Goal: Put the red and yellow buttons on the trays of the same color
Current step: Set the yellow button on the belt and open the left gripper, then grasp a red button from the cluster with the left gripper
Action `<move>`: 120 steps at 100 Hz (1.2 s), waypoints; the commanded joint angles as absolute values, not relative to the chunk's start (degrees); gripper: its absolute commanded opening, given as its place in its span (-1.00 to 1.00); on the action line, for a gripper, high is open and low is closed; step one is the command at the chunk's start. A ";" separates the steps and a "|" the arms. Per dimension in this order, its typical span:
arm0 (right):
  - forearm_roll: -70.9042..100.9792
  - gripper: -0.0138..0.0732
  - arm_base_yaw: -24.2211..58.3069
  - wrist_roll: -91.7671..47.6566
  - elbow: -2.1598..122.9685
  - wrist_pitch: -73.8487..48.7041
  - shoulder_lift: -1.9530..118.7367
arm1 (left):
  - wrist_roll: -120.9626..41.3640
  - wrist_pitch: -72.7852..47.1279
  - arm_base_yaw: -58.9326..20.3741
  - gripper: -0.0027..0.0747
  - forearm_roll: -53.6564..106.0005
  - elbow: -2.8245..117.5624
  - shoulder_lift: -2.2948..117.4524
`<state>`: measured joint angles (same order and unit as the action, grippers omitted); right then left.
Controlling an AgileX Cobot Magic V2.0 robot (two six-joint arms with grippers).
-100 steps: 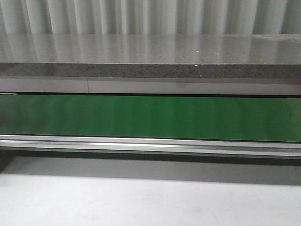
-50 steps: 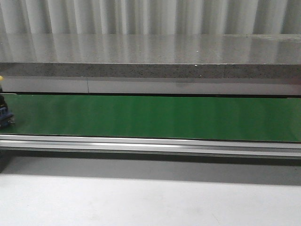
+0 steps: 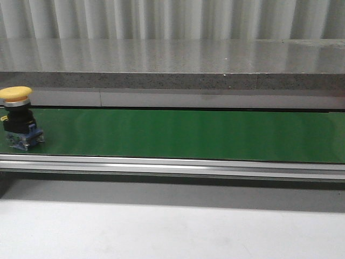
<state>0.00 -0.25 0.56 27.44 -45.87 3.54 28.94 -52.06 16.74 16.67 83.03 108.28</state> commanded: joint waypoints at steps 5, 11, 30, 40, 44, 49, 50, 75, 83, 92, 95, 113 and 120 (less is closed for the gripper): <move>0.00 -0.83 -0.26 0.00 28.68 -41.80 4.26 | 29.90 -48.08 16.79 0.29 19.86 85.03 107.27; 0.00 -0.83 -0.26 0.00 28.68 -41.80 4.26 | 29.99 -47.02 16.79 0.29 20.22 85.03 108.12; 0.00 -0.83 -0.26 0.00 28.68 -41.80 4.26 | 29.99 -44.96 16.79 0.29 21.13 85.03 110.30; 0.00 -0.83 -0.26 0.00 28.68 -41.80 4.26 | 29.99 -44.29 16.79 0.29 21.68 85.03 111.32; 0.00 -0.83 -0.26 0.00 28.68 -41.80 4.26 | 29.99 -44.32 16.79 0.29 21.68 85.03 111.69; 0.00 -0.83 -0.26 0.00 28.68 -41.80 4.26 | 29.99 -44.43 16.79 0.26 21.68 85.03 111.81; 0.00 -0.83 -0.26 0.00 28.68 -41.80 4.26 | 29.99 -44.43 16.79 0.24 21.68 85.03 111.81; 0.00 -0.83 -0.26 0.00 28.68 -41.80 4.26 | 29.99 -43.77 16.79 -0.24 21.68 85.03 111.81; 0.00 -0.83 -0.26 0.00 28.68 -41.80 4.26 | 29.99 -43.77 16.79 -0.36 21.68 85.16 111.58; 0.00 -0.83 -0.26 0.00 28.68 -41.80 4.26 | 29.59 -45.74 16.79 -0.45 20.26 86.30 111.34; 0.00 -0.83 -0.26 0.00 28.68 -41.80 4.26 | 29.03 -46.61 16.79 -0.47 19.74 86.82 111.22; 0.00 -0.83 -0.26 0.00 28.68 -41.80 4.26 | 18.96 -51.32 16.79 -0.50 18.18 89.79 108.12; 0.00 -0.83 -0.26 0.00 28.68 -41.80 4.26 | 14.72 -52.44 16.79 -0.50 18.18 90.41 106.43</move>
